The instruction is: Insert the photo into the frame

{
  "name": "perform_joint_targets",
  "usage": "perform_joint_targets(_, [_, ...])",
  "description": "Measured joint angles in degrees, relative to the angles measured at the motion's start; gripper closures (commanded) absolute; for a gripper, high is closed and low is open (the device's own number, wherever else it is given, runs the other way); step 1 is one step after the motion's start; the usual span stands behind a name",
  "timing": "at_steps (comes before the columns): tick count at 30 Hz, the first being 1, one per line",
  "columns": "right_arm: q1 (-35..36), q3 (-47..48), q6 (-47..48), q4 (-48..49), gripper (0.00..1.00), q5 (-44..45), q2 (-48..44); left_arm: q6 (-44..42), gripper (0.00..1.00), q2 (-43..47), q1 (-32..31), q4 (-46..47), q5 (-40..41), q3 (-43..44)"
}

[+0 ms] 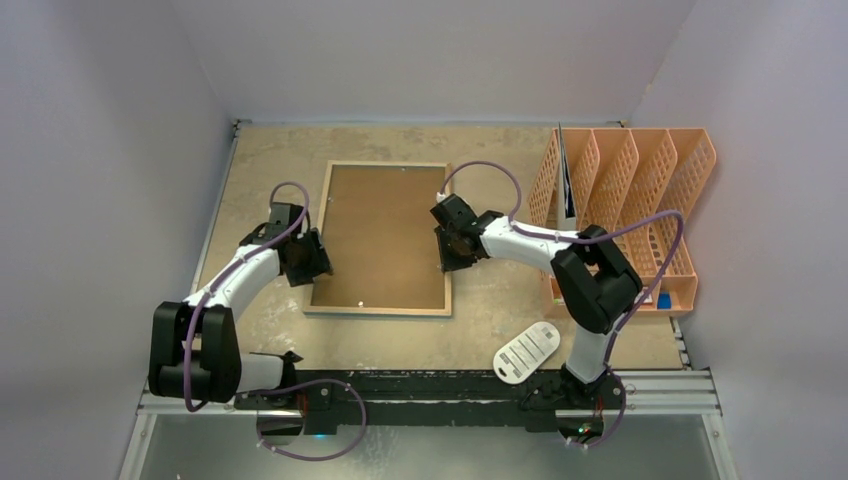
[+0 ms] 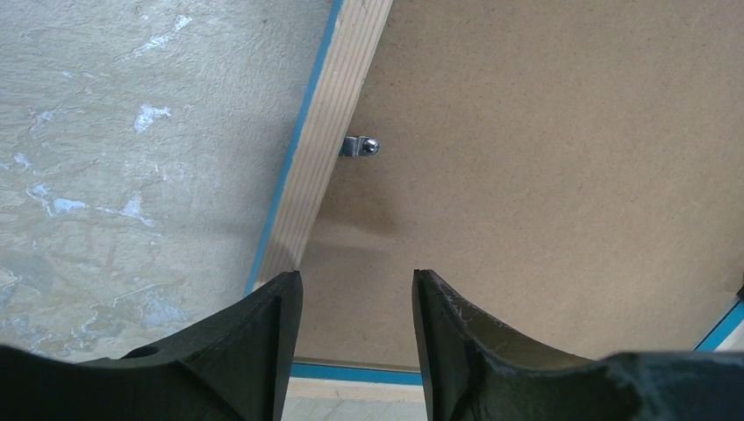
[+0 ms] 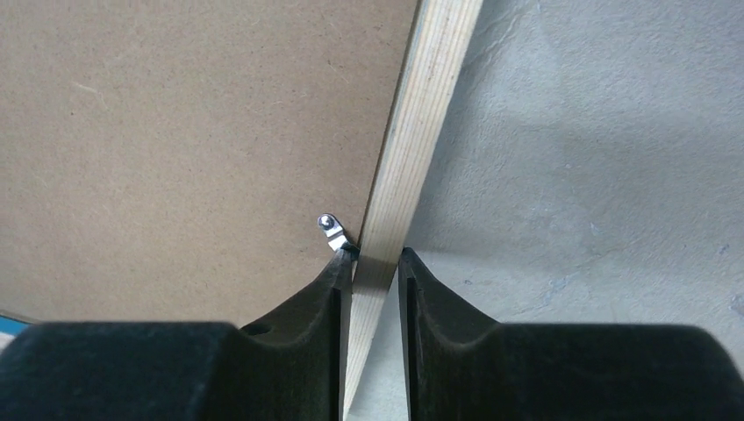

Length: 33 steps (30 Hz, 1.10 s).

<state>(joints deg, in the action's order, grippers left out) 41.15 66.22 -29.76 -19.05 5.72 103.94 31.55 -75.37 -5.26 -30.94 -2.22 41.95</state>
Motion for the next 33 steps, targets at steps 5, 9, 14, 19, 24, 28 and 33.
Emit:
perform_joint_targets(5, [0.04, 1.20, -1.51, -1.33, 0.47, 1.29, 0.68, 0.46, 0.49, -0.07, 0.00, 0.00, 0.07, 0.00])
perform_joint_targets(9, [0.04, 1.20, -0.46, 0.39, 0.32, 2.38, 0.48, 0.48, 0.49, -0.07, 0.00, -0.04, 0.17, 0.00])
perform_joint_targets(14, [0.04, 1.20, 2.25, 2.64, 0.31, 2.51, -1.60, 0.50, 0.45, -0.07, 0.00, -0.17, 0.57, 0.00])
perform_joint_targets(19, [0.04, 1.31, 6.43, 3.45, 0.32, 1.57, -1.57, 0.42, 0.34, -0.04, 0.00, -1.40, 1.11, 0.55])
perform_joint_targets(24, [0.04, 1.33, 11.54, 3.48, 0.34, -0.76, -0.79, 0.31, 0.29, 0.46, 0.00, -2.34, 3.19, 3.10])
perform_joint_targets(28, [0.04, 1.33, 13.75, 3.39, 0.38, -1.38, 0.39, 0.13, 0.28, 0.72, 0.00, -2.62, 5.55, 5.16])
perform_joint_targets(33, [0.04, 2.05, 14.58, 3.17, 0.53, -1.73, 1.86, 0.11, 0.28, 0.09, 0.02, -2.62, 8.02, 6.62])
